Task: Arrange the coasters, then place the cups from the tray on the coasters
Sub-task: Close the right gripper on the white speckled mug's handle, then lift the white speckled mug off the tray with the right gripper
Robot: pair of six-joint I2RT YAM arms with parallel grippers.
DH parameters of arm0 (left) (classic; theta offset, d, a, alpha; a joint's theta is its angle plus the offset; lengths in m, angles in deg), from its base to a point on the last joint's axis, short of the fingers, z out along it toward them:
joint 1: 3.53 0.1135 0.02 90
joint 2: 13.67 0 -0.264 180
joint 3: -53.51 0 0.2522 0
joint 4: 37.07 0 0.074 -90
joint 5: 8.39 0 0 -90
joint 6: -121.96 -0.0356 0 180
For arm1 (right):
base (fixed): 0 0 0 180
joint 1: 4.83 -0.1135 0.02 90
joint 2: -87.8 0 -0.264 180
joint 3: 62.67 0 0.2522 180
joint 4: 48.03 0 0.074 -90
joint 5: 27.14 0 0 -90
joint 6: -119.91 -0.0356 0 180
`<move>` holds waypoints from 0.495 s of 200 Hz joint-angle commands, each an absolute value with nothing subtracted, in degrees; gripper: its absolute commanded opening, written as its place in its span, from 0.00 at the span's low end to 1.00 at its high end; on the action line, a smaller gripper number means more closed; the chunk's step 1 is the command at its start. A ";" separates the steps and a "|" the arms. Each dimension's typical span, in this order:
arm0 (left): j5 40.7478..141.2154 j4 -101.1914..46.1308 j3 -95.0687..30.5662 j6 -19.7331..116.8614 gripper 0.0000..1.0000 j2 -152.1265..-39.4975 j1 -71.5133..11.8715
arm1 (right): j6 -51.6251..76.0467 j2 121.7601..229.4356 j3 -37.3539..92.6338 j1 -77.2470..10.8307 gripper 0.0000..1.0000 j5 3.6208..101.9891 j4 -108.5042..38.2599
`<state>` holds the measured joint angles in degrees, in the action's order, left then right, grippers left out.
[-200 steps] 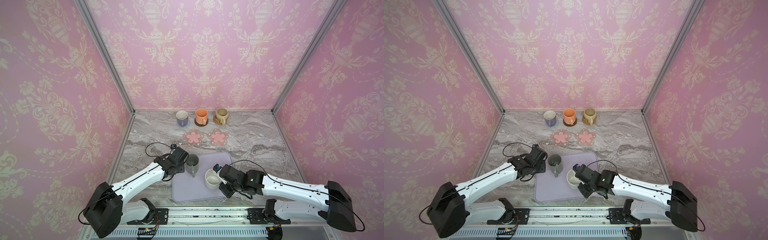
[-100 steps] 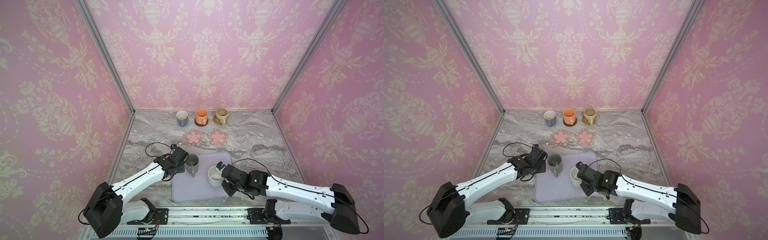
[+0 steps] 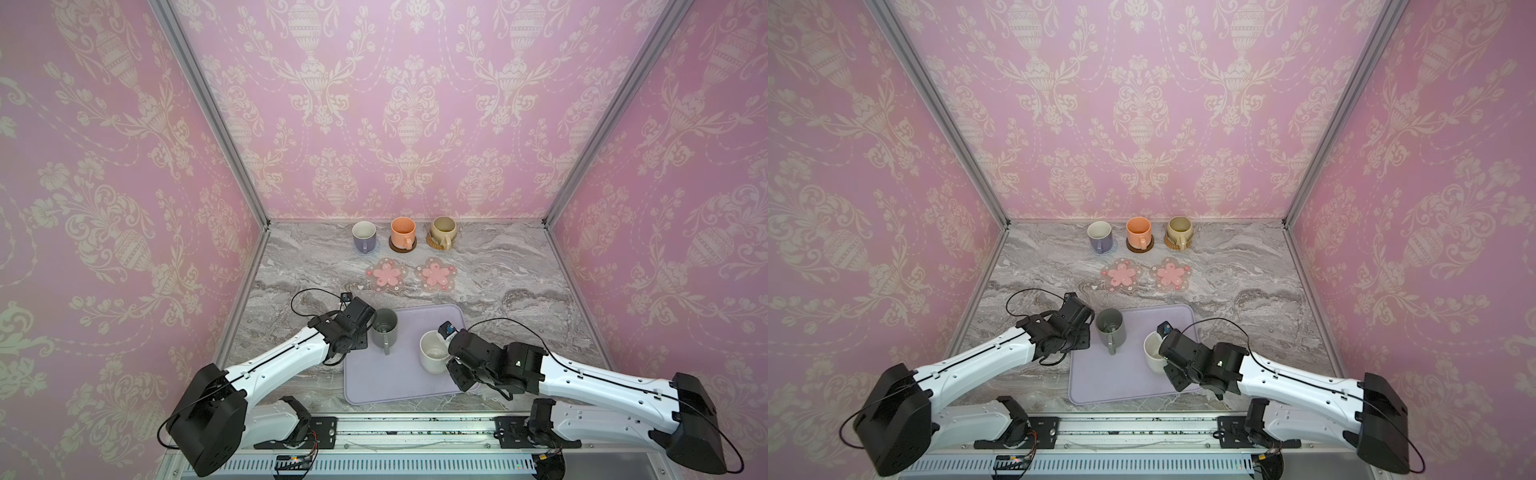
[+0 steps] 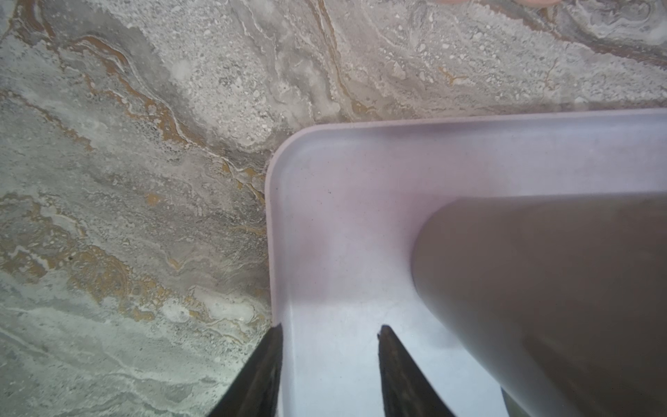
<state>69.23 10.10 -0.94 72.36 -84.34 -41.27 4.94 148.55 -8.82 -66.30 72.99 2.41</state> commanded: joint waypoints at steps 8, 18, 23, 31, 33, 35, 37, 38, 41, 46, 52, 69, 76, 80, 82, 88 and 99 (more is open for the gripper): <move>69.04 10.53 -0.15 72.87 0.46 -83.02 -41.65 | 2.76 150.56 -9.63 -65.99 0.10 71.20 2.20; 69.04 10.64 -0.15 72.83 0.46 -82.93 -41.67 | 2.71 151.19 -9.54 -66.00 0.13 71.20 2.26; 69.04 10.62 -0.15 72.85 0.46 -82.85 -41.62 | 2.67 151.32 -9.46 -66.01 0.15 71.20 2.29; 69.04 10.72 -0.15 72.85 0.46 -82.84 -41.67 | 2.74 151.59 -9.38 -65.93 0.19 71.17 2.29; 69.04 10.71 -0.15 72.83 0.46 -82.77 -41.68 | 2.75 151.67 -9.30 -65.98 0.19 71.15 2.29; 68.98 10.70 -0.15 72.85 0.46 -82.76 -41.65 | 2.75 151.78 -9.28 -66.04 0.19 71.17 2.29; 68.89 10.75 -0.15 72.85 0.46 -82.75 -41.67 | 2.75 151.82 -9.23 -66.01 0.19 71.20 2.33; 68.92 10.73 -0.15 72.84 0.46 -82.75 -41.67 | 2.80 151.89 -9.21 -66.05 0.19 71.20 2.36; 68.95 10.71 -0.20 72.87 0.46 -82.80 -41.65 | 2.83 151.94 -9.15 -66.00 0.19 71.31 2.38; 68.94 10.79 -0.15 72.96 0.46 -82.70 -41.66 | 2.84 152.22 -9.08 -66.03 0.20 71.45 2.42; 68.95 10.79 -0.15 72.96 0.46 -82.66 -41.68 | 2.87 152.37 -8.95 -66.01 0.21 71.55 2.48; 68.86 10.88 -0.11 72.98 0.46 -82.49 -41.67 | 3.01 153.17 -8.66 -65.93 0.31 71.71 2.66; 68.78 11.01 -0.12 73.00 0.46 -82.49 -41.65 | 3.03 153.64 -8.53 -65.99 0.35 71.80 2.64; 68.81 10.97 -0.13 73.00 0.46 -82.42 -41.67 | 2.97 153.81 -8.46 -66.00 0.37 71.93 2.58; 68.83 10.97 -0.13 73.00 0.46 -82.45 -41.63 | 2.94 153.91 -8.41 -66.00 0.38 71.94 2.52; 68.86 11.02 -0.13 73.00 0.46 -82.27 -41.67 | 2.93 154.21 -8.32 -66.01 0.39 72.06 2.39; 68.81 11.09 0.08 73.07 0.46 -82.26 -41.60 | 2.93 154.57 -8.31 -66.04 0.40 72.14 1.97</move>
<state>69.23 10.10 -0.92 72.36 -83.71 -41.27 3.76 153.62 -8.79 -66.30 71.63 2.17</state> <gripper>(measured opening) 0.463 0.389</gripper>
